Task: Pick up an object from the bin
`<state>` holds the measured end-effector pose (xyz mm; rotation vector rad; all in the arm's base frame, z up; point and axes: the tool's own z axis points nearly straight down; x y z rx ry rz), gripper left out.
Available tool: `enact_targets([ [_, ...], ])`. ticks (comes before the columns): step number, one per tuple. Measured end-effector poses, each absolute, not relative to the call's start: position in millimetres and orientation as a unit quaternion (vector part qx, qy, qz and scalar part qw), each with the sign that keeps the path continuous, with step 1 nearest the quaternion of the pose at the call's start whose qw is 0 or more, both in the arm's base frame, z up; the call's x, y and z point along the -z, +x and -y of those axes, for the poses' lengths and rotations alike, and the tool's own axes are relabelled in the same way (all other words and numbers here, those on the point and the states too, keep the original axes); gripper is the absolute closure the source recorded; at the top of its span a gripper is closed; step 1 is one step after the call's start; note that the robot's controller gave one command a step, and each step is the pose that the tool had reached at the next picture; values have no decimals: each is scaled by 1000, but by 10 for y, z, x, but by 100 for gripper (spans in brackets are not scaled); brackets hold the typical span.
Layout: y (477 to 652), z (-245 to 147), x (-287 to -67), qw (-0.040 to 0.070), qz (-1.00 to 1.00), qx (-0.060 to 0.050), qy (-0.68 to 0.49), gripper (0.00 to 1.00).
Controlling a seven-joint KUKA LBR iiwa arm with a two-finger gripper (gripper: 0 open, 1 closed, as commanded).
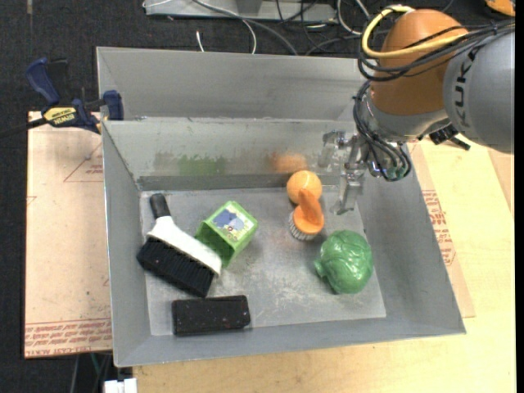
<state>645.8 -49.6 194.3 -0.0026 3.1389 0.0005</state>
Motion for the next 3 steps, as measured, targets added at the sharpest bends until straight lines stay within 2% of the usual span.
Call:
enact_targets([
  [1,6458,496,-1943,1,-1000,0,-1,0],
  [2,6363,35,-1558,3,-997,0,-82,0],
  [3,6529,-74,-1575,5,-996,0,-91,0],
])
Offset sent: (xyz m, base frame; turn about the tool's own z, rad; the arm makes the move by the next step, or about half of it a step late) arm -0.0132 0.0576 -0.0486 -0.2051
